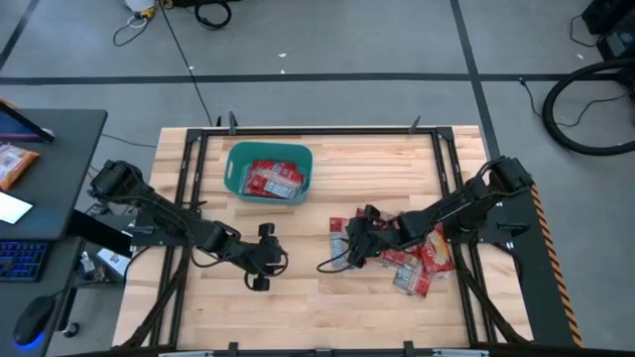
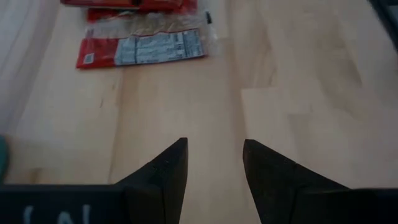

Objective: Sort popcorn bags into baskets
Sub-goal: Put the red popcorn pack into the green bin

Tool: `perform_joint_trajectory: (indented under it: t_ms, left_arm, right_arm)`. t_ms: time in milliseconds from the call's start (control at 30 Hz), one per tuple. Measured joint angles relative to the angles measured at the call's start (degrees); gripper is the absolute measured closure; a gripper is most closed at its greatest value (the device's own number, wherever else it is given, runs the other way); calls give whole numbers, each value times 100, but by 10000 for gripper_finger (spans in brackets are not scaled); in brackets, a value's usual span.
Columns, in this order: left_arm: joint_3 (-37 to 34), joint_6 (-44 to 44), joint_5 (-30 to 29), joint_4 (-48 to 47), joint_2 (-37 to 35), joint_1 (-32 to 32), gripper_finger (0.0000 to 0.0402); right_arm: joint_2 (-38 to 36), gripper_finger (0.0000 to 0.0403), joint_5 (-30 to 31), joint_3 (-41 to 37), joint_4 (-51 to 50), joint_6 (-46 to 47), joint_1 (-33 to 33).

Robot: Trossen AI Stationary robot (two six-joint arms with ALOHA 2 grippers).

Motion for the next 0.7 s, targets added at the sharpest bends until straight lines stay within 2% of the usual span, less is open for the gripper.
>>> perform_joint_trajectory:
  t_ms: [133, 333, 467, 600, 700]
  left_arm:
    - [0, -12, -8, 74, 0, -79, 242]
    - [0, -54, -130, 197, 0, -82, 242]
    - [0, -54, -282, 256, 0, -63, 242]
    - [0, -110, -285, 308, 0, -60, 242]
    - [0, -238, -258, 332, 0, -60, 242]
  right_arm:
    - [-25, 220, 317, 5, -398, 183, 79]
    - [-30, 220, 301, 0, -1693, 858, -2]
    - [-33, 221, 296, 0, -2061, 1076, -24]
    - [-10, 221, 142, -5, -2064, 1122, -26]
    - [90, 221, -269, -144, -1354, 873, -58]
